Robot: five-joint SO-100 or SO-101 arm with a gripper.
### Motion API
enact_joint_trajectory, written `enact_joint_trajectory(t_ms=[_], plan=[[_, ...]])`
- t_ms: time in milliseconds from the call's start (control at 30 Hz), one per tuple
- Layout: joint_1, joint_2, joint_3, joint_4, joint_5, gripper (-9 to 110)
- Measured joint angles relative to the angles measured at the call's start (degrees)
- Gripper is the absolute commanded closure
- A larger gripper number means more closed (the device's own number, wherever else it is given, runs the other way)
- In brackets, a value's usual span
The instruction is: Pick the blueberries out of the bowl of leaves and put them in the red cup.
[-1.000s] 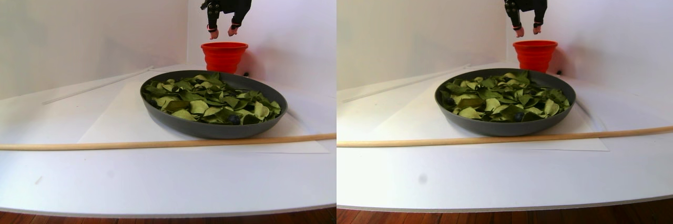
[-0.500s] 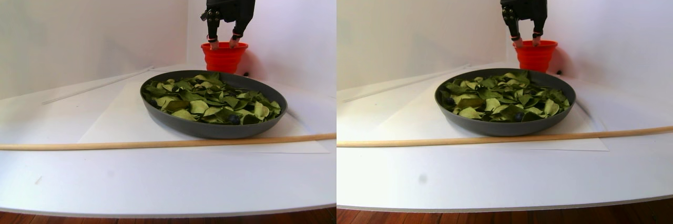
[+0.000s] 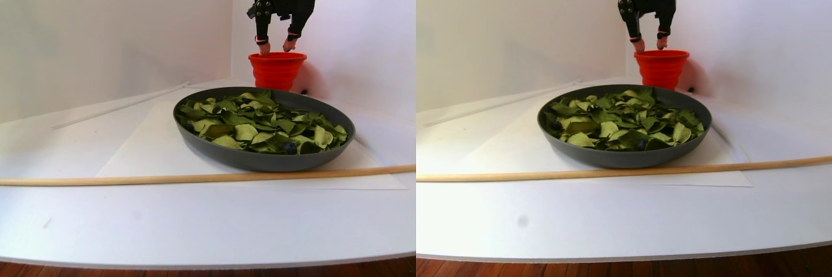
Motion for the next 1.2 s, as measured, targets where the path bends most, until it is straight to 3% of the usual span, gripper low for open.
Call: enact_joint_trajectory(t_ms=[1200], plan=[[3.9,5.4,11.7,5.0,0.0,84]])
